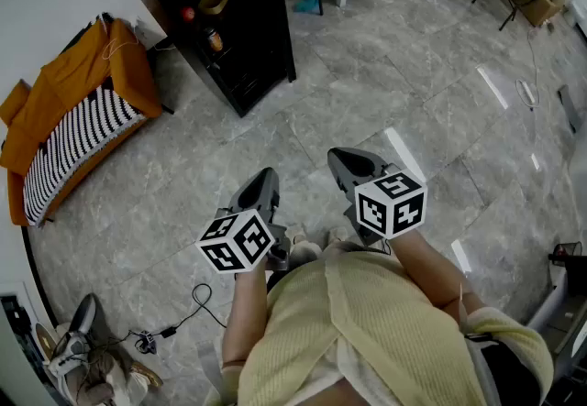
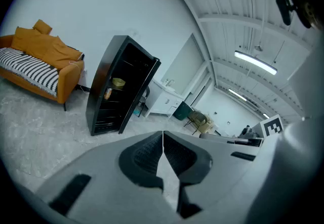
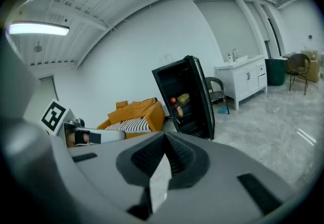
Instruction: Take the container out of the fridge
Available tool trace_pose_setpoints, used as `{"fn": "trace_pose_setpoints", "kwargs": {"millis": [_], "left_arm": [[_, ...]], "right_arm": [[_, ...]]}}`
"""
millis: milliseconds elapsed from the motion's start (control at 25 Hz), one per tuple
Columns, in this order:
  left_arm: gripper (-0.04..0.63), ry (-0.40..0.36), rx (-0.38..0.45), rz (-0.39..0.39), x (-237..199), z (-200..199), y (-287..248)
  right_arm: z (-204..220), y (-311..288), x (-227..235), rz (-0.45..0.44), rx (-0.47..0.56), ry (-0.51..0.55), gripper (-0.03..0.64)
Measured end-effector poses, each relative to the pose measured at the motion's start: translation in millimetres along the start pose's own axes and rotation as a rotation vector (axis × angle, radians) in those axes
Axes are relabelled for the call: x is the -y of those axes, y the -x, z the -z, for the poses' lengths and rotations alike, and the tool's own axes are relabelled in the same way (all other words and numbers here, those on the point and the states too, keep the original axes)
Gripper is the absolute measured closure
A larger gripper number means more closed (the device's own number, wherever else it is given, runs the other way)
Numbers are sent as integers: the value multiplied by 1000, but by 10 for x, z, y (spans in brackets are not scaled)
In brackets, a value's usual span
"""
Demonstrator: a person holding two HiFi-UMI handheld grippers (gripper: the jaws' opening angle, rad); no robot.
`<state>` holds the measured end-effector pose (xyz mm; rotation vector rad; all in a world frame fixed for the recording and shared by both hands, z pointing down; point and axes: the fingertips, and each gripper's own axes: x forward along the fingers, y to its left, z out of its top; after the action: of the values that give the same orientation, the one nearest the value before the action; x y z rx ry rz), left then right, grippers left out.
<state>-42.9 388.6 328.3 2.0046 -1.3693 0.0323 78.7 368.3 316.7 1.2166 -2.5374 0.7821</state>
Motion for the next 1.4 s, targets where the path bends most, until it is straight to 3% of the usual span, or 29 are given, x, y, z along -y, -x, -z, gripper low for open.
{"fn": "trace_pose_setpoints", "kwargs": {"millis": [440, 920, 1400], "left_arm": [[569, -2, -15, -37, 0, 29, -180], [569, -4, -55, -67, 9, 252, -432], [569, 36, -101, -51, -394, -11, -986]], "right_arm": [[-60, -93, 140, -32, 10, -33, 589], [153, -251, 268, -98, -65, -30, 589], [15, -811, 556, -37, -105, -30, 589]]}}
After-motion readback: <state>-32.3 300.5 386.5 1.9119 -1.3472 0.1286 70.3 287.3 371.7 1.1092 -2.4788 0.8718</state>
